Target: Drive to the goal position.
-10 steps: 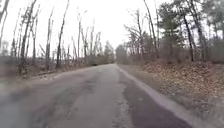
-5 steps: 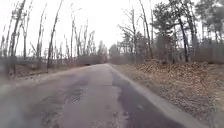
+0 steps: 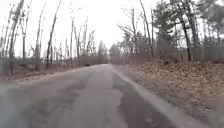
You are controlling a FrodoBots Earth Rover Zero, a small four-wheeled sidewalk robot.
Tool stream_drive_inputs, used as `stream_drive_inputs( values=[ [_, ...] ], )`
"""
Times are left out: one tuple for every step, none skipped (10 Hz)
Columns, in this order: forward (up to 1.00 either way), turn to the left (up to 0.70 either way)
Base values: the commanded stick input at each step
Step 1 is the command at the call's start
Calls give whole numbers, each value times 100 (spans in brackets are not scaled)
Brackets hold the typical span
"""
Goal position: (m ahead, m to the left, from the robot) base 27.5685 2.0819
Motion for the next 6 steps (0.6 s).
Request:
stream_drive_inputs(
  values=[
    [70, 0],
    [70, 0],
    [70, 0],
    [70, 0],
    [70, 0],
    [70, 0]
  ],
)
